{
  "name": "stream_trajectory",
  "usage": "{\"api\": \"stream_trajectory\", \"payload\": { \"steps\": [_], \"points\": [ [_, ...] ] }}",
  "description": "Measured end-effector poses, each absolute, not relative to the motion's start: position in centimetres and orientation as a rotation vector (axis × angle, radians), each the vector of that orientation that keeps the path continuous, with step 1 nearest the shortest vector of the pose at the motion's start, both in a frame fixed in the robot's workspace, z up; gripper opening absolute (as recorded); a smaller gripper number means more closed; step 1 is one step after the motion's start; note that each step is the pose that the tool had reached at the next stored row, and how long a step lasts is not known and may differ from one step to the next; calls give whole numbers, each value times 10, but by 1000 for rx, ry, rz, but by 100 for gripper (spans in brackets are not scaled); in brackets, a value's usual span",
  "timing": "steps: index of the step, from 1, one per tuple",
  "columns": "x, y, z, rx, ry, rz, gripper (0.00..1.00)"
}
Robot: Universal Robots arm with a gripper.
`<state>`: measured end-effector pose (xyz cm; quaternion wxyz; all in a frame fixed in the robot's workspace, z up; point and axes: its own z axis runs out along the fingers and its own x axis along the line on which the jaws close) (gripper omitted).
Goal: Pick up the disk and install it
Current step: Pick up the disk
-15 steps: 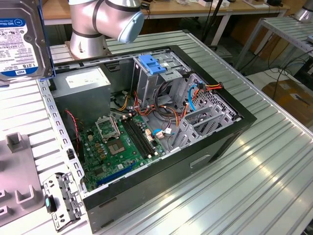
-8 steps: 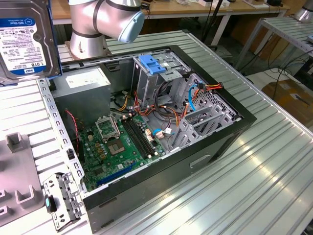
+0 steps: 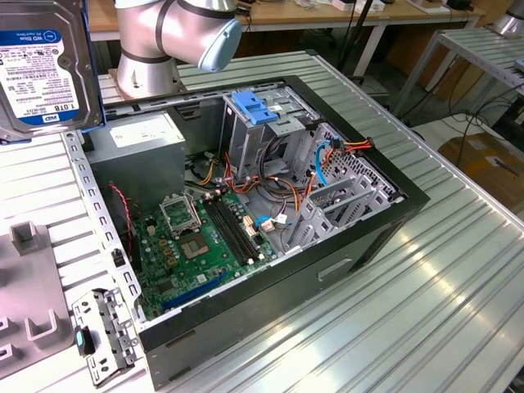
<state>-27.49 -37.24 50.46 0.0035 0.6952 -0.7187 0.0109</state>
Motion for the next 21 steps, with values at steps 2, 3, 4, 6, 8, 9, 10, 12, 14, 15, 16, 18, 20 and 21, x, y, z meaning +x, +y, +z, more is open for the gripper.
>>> {"api": "stream_trajectory", "payload": {
  "steps": [2, 3, 4, 6, 8, 9, 10, 12, 14, 15, 16, 18, 20, 21],
  "points": [
    [-275, -372, 505, 2179, -2253, 34, 37],
    [-275, -372, 505, 2179, -2253, 34, 37],
    [-275, -372, 505, 2179, -2253, 34, 37],
    [-275, -372, 505, 2179, -2253, 34, 37],
    [-275, -374, 505, 2179, -2253, 34, 37],
    [-275, -375, 505, 2179, -2253, 34, 37],
    [-275, -377, 505, 2179, -2253, 34, 37],
    [-275, -380, 505, 2179, -2253, 34, 37],
    [-275, -382, 505, 2179, -2253, 34, 37],
    [-272, -383, 505, 2179, -2253, 34, 37],
    [-269, -383, 505, 2179, -2253, 34, 37],
    [-265, -383, 505, 2179, -2253, 34, 37],
    [-264, -383, 505, 2179, -2253, 34, 37],
    [-264, -383, 505, 2179, -2253, 34, 37]
  ]
}}
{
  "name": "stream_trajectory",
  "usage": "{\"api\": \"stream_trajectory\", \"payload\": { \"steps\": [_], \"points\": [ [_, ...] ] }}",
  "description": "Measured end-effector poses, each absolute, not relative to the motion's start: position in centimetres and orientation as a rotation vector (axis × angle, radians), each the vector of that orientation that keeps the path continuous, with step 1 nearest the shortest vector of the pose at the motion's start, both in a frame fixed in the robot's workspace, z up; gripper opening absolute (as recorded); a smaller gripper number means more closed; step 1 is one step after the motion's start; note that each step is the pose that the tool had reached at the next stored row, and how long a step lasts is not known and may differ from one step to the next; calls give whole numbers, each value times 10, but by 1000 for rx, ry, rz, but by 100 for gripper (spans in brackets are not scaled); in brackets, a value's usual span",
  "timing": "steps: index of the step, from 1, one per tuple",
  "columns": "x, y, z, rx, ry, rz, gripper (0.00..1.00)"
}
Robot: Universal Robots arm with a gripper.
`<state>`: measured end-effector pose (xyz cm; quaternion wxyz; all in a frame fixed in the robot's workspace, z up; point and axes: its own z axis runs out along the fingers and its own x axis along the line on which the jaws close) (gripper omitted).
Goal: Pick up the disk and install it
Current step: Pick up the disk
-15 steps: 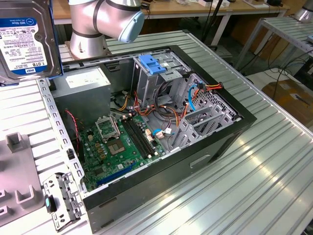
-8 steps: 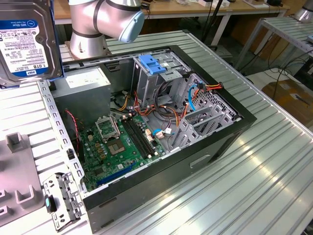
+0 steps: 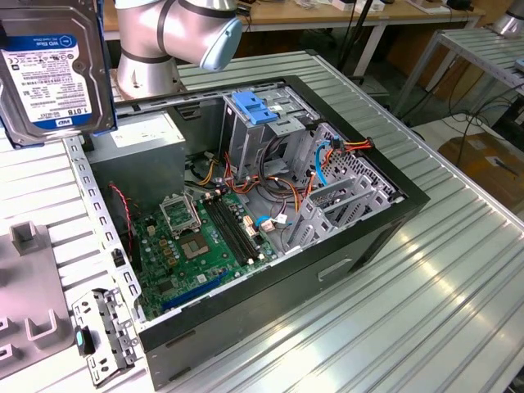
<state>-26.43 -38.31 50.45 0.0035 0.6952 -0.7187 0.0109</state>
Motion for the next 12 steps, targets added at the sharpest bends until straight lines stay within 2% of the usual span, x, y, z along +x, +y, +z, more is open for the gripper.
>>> {"api": "stream_trajectory", "payload": {
  "steps": [12],
  "points": [
    [-262, -383, 505, 2179, -2253, 34, 37]
  ]
}}
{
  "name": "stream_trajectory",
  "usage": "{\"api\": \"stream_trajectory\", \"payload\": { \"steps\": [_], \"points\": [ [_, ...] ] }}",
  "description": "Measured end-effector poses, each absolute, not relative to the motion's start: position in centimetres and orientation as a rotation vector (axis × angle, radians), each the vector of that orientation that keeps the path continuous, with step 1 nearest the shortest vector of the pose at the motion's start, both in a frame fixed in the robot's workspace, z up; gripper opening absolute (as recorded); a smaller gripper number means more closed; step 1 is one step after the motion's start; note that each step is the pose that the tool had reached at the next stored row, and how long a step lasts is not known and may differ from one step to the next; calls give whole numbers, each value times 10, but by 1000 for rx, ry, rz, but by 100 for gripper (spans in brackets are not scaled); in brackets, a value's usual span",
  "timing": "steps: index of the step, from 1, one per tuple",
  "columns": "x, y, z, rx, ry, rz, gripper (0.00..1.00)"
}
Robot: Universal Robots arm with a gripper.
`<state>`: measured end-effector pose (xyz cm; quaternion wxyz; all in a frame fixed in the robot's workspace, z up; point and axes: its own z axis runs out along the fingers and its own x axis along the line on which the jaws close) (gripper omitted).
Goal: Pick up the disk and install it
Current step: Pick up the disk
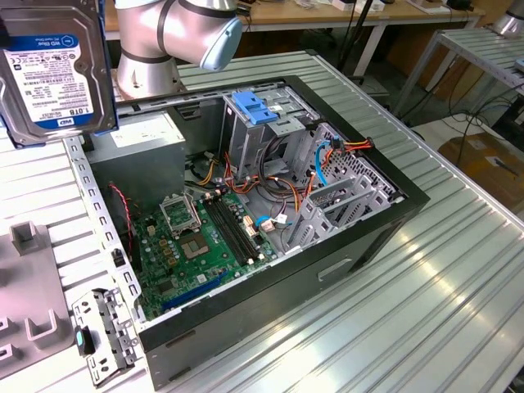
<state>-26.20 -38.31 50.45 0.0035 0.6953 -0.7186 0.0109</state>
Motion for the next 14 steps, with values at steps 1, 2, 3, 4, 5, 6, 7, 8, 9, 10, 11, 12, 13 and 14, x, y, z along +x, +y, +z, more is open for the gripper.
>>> {"api": "stream_trajectory", "payload": {
  "steps": [1, 2, 3, 4, 5, 6, 7, 8, 9, 10, 11, 12, 13, 14],
  "points": [
    [-261, -383, 504, 2179, -2253, 34, 37],
    [-260, -383, 505, 2179, -2253, 34, 37],
    [-258, -383, 505, 2179, -2253, 34, 37],
    [-257, -383, 504, 2179, -2253, 34, 37],
    [-255, -383, 505, 2179, -2253, 34, 37],
    [-253, -383, 505, 2179, -2253, 34, 37],
    [-251, -383, 504, 2179, -2253, 34, 37],
    [-250, -383, 504, 2179, -2253, 34, 37],
    [-249, -383, 505, 2179, -2253, 34, 37],
    [-248, -383, 505, 2179, -2253, 34, 37],
    [-248, -383, 504, 2179, -2253, 34, 37],
    [-248, -383, 504, 2179, -2253, 34, 37],
    [-248, -383, 504, 2179, -2253, 34, 37],
    [-248, -383, 505, 2179, -2253, 34, 37]
  ]
}}
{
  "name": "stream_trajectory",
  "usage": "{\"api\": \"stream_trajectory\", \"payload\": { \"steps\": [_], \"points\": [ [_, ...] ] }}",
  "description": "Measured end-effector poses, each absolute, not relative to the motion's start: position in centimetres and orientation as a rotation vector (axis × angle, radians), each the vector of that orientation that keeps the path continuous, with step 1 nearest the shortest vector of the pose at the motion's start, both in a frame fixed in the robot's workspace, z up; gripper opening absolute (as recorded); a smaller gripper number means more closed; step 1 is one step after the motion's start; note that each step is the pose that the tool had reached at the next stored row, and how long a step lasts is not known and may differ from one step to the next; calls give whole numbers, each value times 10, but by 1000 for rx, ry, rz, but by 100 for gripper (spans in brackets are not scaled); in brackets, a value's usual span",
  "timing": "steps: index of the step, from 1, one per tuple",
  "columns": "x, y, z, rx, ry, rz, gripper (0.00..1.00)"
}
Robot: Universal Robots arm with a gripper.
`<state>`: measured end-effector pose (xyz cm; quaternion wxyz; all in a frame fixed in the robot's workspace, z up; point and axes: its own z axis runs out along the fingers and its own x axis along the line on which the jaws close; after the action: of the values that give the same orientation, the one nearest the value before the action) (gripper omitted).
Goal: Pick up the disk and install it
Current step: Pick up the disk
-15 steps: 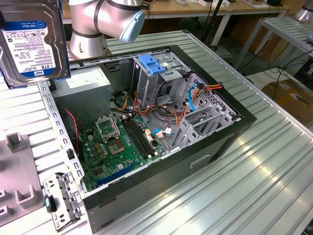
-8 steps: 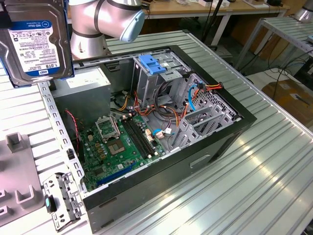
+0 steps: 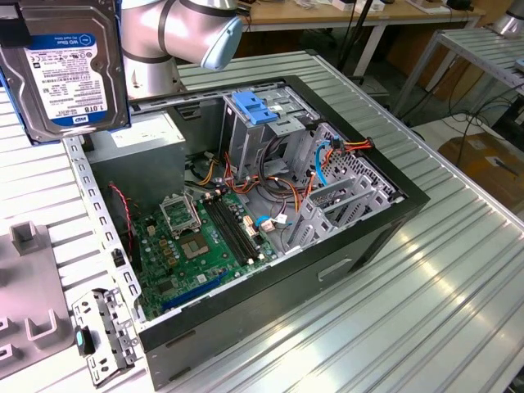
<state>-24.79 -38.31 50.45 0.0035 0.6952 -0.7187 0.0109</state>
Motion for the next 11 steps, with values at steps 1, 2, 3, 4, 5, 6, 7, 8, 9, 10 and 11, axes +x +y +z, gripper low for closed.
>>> {"api": "stream_trajectory", "payload": {
  "steps": [1, 2, 3, 4, 5, 6, 7, 8, 9, 10, 11],
  "points": [
    [-248, -383, 504, 2179, -2253, 34, 37],
    [-248, -383, 504, 2179, -2253, 34, 37],
    [-248, -383, 504, 2179, -2253, 34, 37],
    [-248, -383, 504, 2179, -2253, 34, 37],
    [-248, -383, 504, 2179, -2253, 34, 37],
    [-248, -383, 505, 2179, -2253, 34, 37],
    [-248, -384, 505, 2179, -2253, 34, 37],
    [-248, -385, 504, 2179, -2253, 34, 37],
    [-248, -386, 504, 2179, -2253, 34, 37],
    [-248, -386, 504, 2179, -2253, 34, 37],
    [-248, -386, 505, 2179, -2253, 34, 37]
  ]
}}
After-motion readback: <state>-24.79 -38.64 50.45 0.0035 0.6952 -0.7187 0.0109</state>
